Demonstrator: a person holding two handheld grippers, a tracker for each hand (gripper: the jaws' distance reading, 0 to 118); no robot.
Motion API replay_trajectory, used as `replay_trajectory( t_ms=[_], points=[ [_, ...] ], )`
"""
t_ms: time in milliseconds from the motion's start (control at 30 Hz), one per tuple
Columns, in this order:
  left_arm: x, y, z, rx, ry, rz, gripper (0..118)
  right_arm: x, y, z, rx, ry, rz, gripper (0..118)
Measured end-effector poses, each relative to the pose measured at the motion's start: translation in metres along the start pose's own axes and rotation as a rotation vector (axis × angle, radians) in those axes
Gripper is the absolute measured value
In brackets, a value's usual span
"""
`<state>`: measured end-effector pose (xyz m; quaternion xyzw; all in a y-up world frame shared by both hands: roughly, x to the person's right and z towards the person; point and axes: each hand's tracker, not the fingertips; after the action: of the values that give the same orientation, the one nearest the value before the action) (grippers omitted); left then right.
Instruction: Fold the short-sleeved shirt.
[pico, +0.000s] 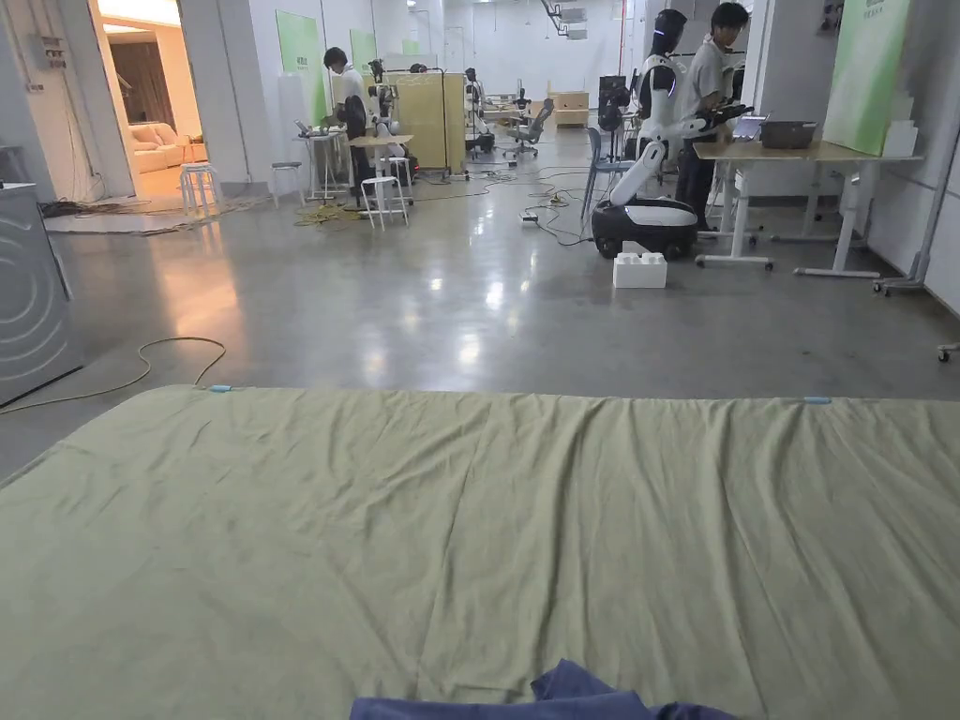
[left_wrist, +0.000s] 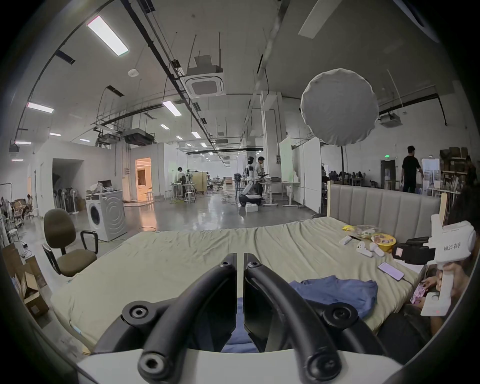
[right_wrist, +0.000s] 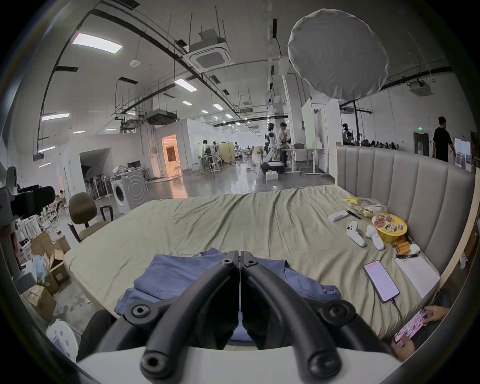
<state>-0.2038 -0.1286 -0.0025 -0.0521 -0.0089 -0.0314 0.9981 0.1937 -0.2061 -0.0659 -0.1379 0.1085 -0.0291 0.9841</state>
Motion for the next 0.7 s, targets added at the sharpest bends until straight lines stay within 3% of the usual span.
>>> replay_trajectory(
  t_ms=[367,567,700],
  points=[
    [-0.005,-0.004,-0.014,-0.050,-0.008,0.070,4,0.008,0.006,-0.002,0.006,0.002,-0.032,2],
    [-0.010,-0.015,-0.045,-0.167,-0.038,0.105,4,0.015,-0.008,-0.013,-0.065,-0.016,-0.020,2],
    [-0.018,-0.034,-0.091,-0.287,-0.087,0.157,4,0.023,-0.019,-0.021,-0.112,-0.024,-0.059,2]
  ],
)
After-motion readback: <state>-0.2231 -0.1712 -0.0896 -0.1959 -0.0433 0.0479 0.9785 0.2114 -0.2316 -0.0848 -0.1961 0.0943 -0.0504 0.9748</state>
